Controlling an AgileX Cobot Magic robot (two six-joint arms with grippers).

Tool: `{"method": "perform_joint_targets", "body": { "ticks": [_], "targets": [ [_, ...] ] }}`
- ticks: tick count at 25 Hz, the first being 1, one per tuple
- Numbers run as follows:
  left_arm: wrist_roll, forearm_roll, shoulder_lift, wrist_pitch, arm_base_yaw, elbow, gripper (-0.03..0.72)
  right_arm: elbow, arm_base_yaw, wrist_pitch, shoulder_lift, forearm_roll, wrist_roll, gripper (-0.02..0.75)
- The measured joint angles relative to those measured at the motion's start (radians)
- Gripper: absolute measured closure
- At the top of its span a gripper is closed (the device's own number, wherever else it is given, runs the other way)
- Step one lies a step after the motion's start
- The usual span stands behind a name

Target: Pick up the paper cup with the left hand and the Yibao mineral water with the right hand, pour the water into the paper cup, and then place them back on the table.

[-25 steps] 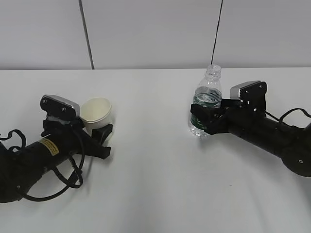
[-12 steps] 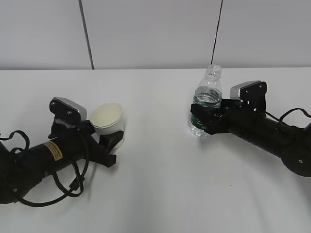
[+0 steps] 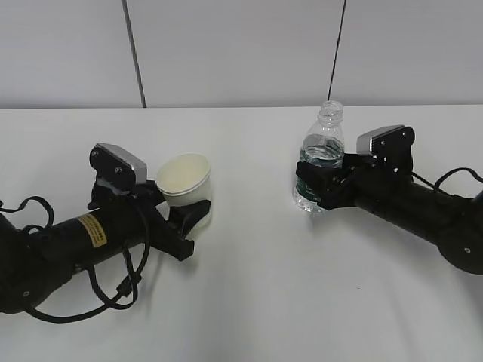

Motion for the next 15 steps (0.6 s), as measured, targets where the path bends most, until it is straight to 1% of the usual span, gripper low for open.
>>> {"method": "perform_joint_targets", "body": {
  "ticks": [9,15],
  "targets": [
    [-0.025,0.016,-0.002,0.001,-0.032,0.000,0.276,0.000,0.000,0.033,-0.030,-0.046,-0.004,0.253],
    [-0.043,0.026,-0.003,0.001,-0.039,0.000,0.276,-0.001,0.000,0.043,-0.073,-0.069,-0.009,0.253]
  ]
}}
